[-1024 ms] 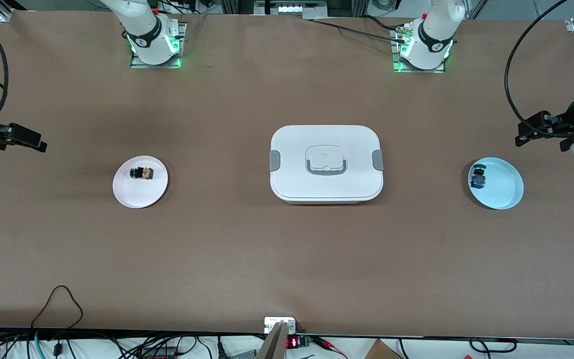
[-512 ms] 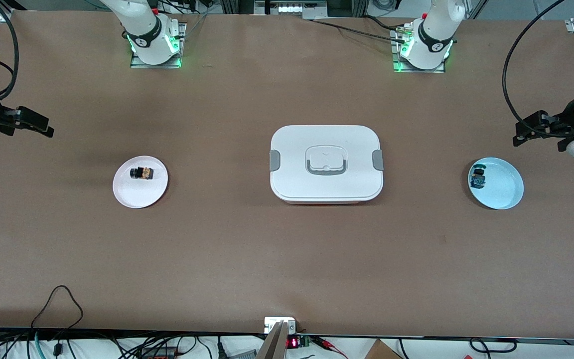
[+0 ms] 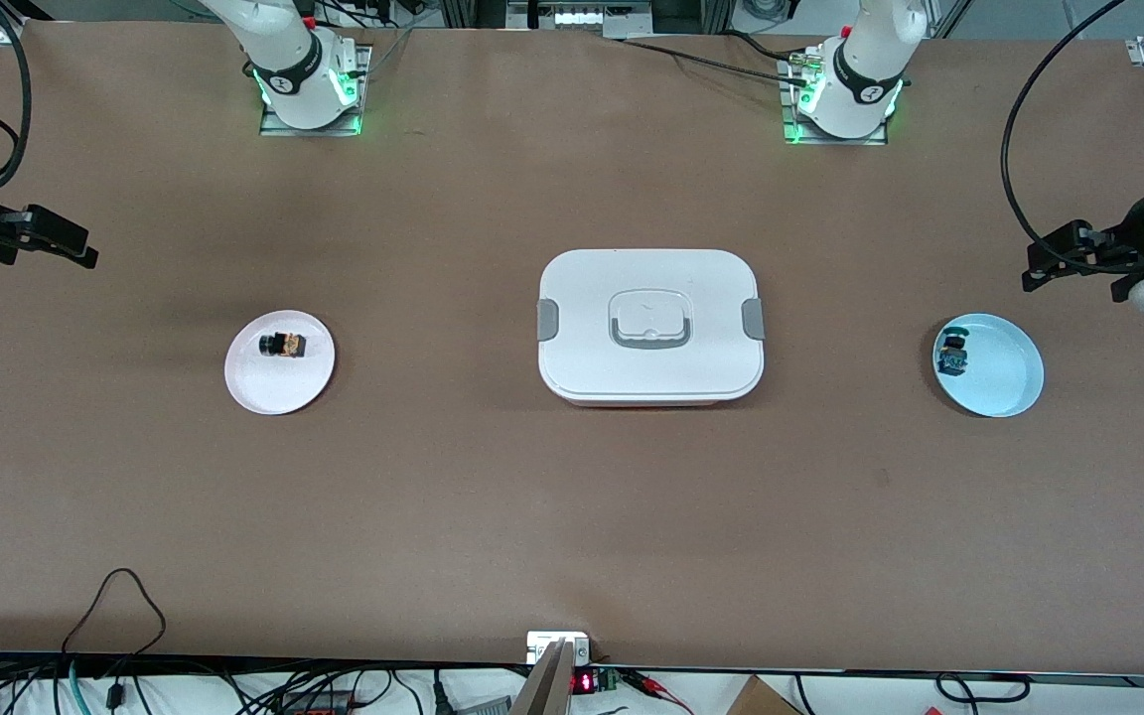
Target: Transfer orange switch to right arm and place
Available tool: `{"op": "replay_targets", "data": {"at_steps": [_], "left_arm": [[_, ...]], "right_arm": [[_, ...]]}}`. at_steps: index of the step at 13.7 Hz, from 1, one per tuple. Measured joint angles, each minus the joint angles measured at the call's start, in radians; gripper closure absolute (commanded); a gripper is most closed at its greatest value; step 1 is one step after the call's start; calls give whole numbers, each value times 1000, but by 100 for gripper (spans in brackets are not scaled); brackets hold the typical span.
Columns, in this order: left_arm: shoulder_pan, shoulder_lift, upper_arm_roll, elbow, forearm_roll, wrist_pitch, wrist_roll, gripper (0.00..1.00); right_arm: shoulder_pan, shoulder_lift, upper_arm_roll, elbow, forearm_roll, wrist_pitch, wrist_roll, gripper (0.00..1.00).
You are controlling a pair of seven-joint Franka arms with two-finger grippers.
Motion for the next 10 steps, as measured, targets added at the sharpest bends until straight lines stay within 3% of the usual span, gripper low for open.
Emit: {"op": "replay_targets", "data": {"at_steps": [10], "left_arm": [[0, 0, 0, 0, 0, 0, 0, 0]], "right_arm": [[-2, 0, 0, 37, -1, -65, -21, 0]]}}
